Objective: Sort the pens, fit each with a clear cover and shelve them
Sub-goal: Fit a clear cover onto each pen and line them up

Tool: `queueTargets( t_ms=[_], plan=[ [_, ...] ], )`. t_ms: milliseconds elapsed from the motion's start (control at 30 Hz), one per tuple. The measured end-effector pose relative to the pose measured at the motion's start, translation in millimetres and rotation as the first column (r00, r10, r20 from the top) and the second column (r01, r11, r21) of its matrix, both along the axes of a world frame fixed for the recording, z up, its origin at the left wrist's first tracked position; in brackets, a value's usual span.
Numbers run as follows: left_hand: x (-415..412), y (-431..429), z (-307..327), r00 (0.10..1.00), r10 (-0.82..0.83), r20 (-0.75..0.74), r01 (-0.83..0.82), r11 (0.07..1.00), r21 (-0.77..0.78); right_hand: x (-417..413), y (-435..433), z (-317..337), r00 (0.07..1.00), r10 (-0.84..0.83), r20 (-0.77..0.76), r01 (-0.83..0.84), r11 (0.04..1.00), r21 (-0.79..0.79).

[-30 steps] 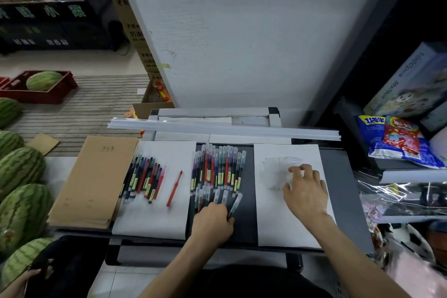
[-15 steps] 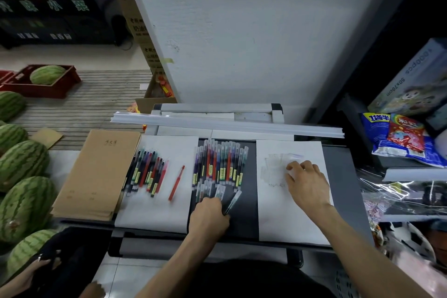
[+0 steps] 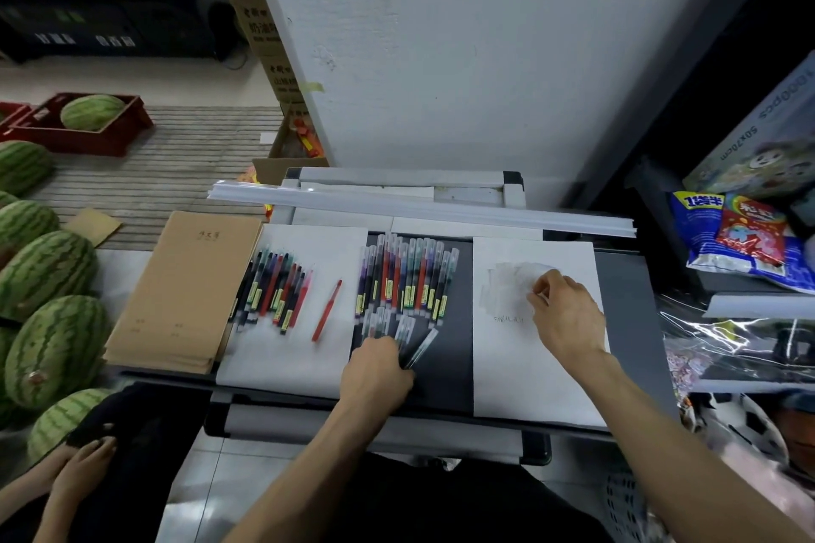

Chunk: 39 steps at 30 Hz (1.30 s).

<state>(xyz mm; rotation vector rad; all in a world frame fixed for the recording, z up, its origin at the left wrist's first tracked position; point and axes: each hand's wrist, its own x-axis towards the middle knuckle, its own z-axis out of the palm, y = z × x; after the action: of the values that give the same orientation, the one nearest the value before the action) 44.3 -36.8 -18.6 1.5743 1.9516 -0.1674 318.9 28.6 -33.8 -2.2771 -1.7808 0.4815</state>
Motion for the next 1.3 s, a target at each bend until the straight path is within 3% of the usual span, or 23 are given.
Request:
queueTargets(
  t_ms=[133,367,533,767,867,1000,1233,1300],
  plan=[
    [-8,-3,-6,1.000,-0.007,-0.011,0.006,1.000,-0.002,-1,-5,3,0.988,-0.071,-0.139,0.075,0.997,0.022],
    [-8,4,-12,1.000,-0.001,0.013,0.001,0.999,0.036,-18,-24,9,0.951,-0.046,-0.306,0.060,0.998,0.036],
    [-6,14,-12,1.000,0.015,0.001,-0.015,0.997,0.080,-42,-41,15,0.839,-0.039,-0.543,0.053,0.999,0.011],
    [-47,21,-1,0.987,0.155,0.050,-0.162,0.958,0.238,-69,-57,22,0.677,-0.114,-0.727,0.049,0.993,-0.110],
    [-73,30,2,0.979,0.205,0.004,-0.195,0.923,0.331,-81,-59,27,0.584,-0.164,-0.795,0.039,0.984,-0.174],
    [-89,41,-4,0.979,0.195,-0.063,-0.172,0.950,0.259,-95,-58,34,0.459,-0.210,-0.863,0.014,0.973,-0.229],
    [-89,36,-9,0.982,0.190,0.009,-0.187,0.958,0.218,-112,-56,40,0.057,-0.367,-0.928,-0.016,0.929,-0.369],
    [-90,32,-5,0.980,0.198,0.035,-0.201,0.958,0.205,-116,-55,46,-0.021,-0.397,-0.917,-0.028,0.918,-0.397]
  ],
)
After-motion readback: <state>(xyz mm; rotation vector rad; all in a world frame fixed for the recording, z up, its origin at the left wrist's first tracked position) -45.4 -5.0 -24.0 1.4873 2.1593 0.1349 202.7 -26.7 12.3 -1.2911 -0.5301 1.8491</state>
